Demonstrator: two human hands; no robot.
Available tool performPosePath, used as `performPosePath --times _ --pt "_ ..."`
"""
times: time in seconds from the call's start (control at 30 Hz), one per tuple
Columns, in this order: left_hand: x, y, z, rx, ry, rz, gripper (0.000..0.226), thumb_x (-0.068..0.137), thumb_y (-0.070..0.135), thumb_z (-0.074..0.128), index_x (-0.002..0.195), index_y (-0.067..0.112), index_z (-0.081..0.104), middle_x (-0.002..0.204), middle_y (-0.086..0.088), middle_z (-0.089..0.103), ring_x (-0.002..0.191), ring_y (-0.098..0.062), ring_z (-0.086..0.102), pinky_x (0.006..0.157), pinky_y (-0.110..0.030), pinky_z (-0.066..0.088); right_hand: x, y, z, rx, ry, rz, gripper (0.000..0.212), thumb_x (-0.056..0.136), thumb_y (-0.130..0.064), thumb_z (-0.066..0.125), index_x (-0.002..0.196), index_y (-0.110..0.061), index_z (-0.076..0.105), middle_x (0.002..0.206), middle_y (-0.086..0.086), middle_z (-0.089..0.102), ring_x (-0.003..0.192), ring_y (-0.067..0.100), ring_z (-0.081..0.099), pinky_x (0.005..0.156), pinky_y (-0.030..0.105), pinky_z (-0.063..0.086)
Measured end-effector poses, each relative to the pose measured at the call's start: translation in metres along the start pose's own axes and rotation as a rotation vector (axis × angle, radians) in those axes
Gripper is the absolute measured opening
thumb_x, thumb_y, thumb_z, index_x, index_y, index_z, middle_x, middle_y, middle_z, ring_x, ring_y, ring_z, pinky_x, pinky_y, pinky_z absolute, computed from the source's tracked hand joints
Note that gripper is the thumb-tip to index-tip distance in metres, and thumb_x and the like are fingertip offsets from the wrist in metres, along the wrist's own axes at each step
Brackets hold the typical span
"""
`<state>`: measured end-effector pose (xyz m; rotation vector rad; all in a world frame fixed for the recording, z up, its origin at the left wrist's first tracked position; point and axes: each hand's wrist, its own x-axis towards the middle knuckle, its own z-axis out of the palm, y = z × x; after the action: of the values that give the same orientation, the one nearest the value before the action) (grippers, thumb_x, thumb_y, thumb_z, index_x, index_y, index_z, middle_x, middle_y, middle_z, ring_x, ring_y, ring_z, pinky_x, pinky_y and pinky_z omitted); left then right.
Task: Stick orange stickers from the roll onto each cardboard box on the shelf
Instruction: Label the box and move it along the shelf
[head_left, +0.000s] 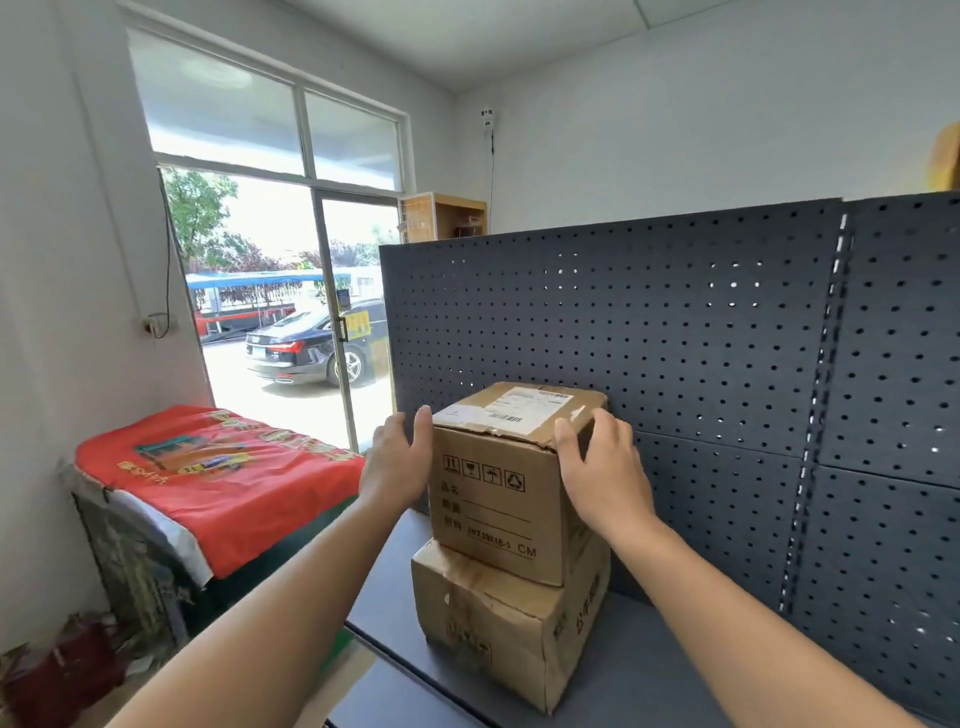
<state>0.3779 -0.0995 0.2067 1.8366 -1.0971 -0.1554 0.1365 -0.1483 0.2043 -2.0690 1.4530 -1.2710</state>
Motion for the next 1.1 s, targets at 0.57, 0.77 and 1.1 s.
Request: performPosePath --times 0.57,0.77,1.1 --pt "0.015 0.025 0.030 -0.604 -0.191 -0.291 0.035 0.088 0.047 0.059 0.094 0.014 0.068 0.079 -0.007 0.065 0.077 -0.023 0.059 0.067 -0.034 0.045 0.008 -0.015 0.024 0.499 -0.118 0.364 0.085 0.098 -0.061 0.036 0.163 -0.011 0.012 0.167 0.010 0.025 0.149 0.030 0.032 0.121 0.055 0.032" --pt "-0.002 0.031 0.024 -0.600 -0.147 -0.287 0.030 0.090 0.043 0.056 0.085 0.015 0.064 0.069 -0.004 0.058 0.067 -0.020 0.053 0.057 -0.030 0.039 0.000 -0.031 0.003 0.454 -0.101 0.335 0.090 0.089 -0.063 0.027 0.161 -0.011 0.016 0.166 0.010 0.027 0.150 0.031 0.031 0.120 0.056 0.031" --pt "-0.074 0.081 0.025 -0.606 -0.109 -0.149 0.034 0.086 0.047 0.053 0.087 0.015 0.064 0.078 -0.008 0.054 0.075 -0.024 0.053 0.066 -0.040 0.042 -0.022 0.004 -0.073 0.502 -0.111 0.330 0.088 0.077 -0.075 0.030 0.150 -0.028 0.041 0.143 -0.003 0.056 0.129 0.022 0.053 0.110 0.051 0.045"
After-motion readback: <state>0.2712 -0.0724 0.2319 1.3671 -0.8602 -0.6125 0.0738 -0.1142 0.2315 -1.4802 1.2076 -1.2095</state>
